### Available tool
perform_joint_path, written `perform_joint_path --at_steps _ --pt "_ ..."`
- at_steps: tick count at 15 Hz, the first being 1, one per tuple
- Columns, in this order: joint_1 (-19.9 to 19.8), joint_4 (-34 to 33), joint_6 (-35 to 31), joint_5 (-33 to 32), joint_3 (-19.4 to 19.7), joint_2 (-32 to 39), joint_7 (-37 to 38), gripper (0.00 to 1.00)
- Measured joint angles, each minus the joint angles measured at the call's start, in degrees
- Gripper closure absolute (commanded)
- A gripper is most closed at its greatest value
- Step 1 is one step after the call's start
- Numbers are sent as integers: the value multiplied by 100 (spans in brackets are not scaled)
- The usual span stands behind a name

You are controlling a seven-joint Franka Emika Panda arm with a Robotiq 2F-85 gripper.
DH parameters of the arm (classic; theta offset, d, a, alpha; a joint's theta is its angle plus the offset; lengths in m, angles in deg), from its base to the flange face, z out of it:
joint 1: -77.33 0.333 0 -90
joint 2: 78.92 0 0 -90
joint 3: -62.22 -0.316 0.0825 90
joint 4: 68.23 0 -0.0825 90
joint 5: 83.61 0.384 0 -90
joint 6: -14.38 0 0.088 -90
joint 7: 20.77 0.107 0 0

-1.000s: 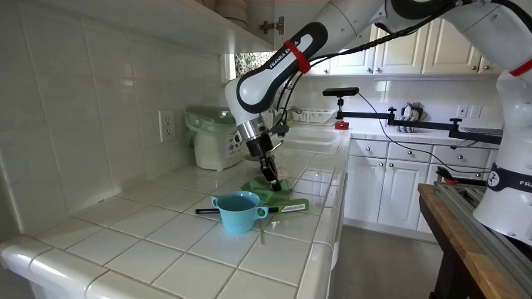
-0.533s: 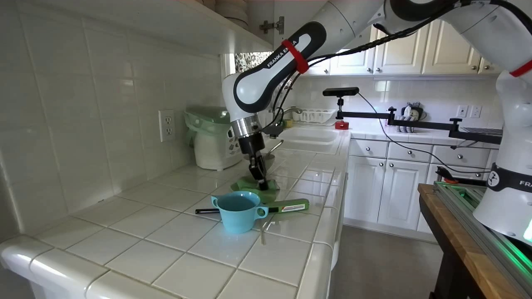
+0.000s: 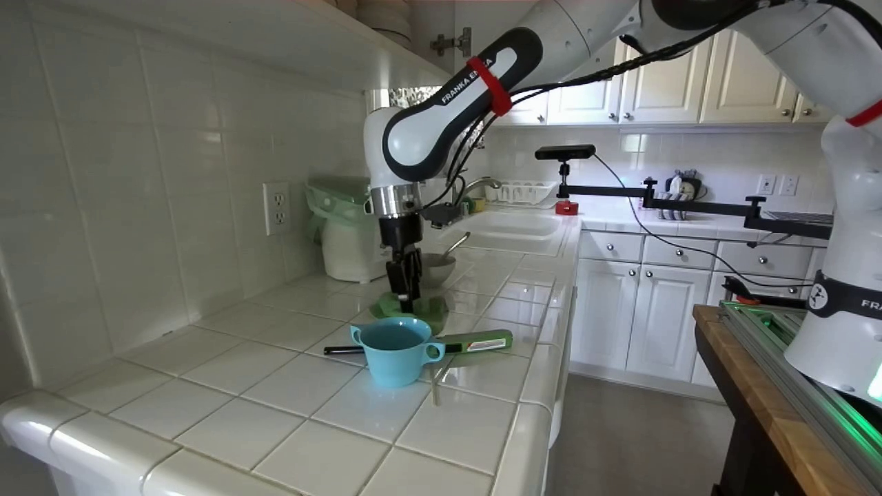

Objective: Use the green cloth to wipe the surface

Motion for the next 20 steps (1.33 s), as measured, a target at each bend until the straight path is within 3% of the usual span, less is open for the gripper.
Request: perform_joint_path --at_steps 2,8,14,20 --pt "9 18 -41 1 -38 -145 14 0" --pt "7 498 39 5 -28 -694 16 0" --pt "7 1687 -466 -131 -36 -1619 -159 0" --pt "-40 3110 -1572 -382 -19 -2908 -503 0"
